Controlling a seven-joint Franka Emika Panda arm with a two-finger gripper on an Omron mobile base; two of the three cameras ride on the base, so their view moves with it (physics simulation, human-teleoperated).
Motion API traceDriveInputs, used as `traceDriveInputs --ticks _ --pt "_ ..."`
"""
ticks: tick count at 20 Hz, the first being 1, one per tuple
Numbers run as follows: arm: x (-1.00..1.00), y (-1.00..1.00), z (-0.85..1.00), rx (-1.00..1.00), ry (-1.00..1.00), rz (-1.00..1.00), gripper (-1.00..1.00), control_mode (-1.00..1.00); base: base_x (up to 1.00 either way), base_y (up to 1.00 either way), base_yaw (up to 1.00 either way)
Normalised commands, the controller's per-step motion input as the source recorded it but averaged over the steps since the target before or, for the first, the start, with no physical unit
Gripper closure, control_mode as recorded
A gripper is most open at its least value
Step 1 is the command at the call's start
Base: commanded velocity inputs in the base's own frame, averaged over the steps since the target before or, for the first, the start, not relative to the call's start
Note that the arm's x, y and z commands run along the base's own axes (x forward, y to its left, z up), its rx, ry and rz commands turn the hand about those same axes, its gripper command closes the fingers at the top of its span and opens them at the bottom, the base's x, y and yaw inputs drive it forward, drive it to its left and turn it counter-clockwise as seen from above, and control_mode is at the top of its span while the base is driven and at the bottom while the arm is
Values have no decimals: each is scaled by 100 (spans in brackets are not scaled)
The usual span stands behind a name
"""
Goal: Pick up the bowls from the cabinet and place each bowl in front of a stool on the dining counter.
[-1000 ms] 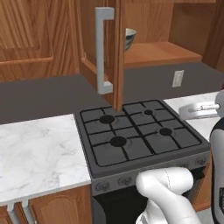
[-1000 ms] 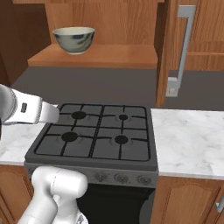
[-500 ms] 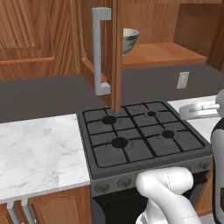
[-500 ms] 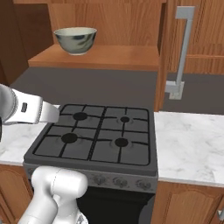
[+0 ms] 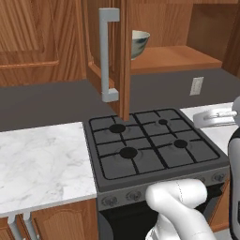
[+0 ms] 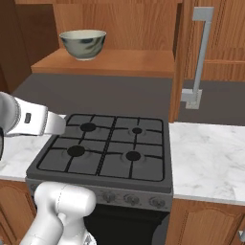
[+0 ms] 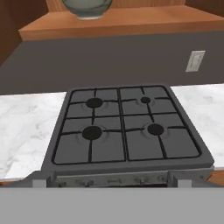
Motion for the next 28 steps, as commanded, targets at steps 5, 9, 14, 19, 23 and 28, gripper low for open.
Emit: traceDriveInputs --ticks 5,9,14,19,23,28 --pt "1 -3 23 19 0 0 -100 -100 0 0 0" --pt "0 0 35 23 0 0 -100 -100 0 0 0" --pt "1 8 29 24 0 -2 -100 -100 0 0 0" --pt "1 3 18 32 0 -6 -100 -100 0 0 0" --pt "9 6 14 28 0 -12 -100 -100 0 0 0" --pt "38 19 33 12 0 -18 -100 -100 0 0 0"
